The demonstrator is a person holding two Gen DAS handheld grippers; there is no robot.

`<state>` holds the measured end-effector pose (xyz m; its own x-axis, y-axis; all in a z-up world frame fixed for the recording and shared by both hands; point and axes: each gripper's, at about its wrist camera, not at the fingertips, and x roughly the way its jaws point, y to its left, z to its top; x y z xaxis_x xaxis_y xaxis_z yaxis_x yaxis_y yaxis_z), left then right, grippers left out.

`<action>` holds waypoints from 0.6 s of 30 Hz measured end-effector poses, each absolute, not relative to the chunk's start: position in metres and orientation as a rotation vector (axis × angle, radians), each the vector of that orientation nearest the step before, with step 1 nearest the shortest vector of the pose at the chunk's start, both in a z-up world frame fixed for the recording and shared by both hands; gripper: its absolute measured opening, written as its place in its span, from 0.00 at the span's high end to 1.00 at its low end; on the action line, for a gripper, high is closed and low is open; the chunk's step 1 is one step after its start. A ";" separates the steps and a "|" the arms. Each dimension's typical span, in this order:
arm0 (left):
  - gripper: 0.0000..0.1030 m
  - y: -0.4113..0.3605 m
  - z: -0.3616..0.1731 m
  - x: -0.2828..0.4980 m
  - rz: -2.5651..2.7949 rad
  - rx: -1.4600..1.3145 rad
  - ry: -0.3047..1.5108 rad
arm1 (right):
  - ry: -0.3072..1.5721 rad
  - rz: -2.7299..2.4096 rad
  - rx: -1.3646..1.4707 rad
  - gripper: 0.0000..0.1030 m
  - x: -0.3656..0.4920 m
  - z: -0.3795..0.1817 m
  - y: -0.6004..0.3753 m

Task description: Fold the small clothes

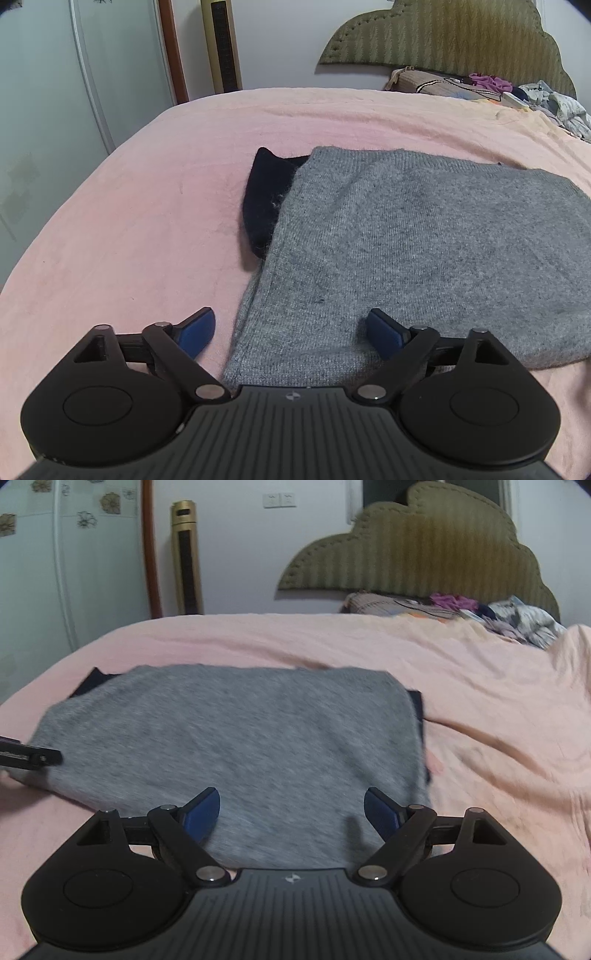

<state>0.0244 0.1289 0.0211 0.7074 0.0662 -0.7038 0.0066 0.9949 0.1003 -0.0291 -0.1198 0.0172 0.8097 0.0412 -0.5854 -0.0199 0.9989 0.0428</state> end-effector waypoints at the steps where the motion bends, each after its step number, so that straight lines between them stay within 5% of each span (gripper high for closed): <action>1: 0.10 0.130 0.021 0.024 0.034 0.094 0.783 | 0.629 0.051 0.038 0.12 -0.028 0.018 -0.116; 18: 0.05 0.151 0.057 0.042 0.102 0.047 0.692 | 0.626 0.187 -0.057 0.12 -0.018 0.022 -0.057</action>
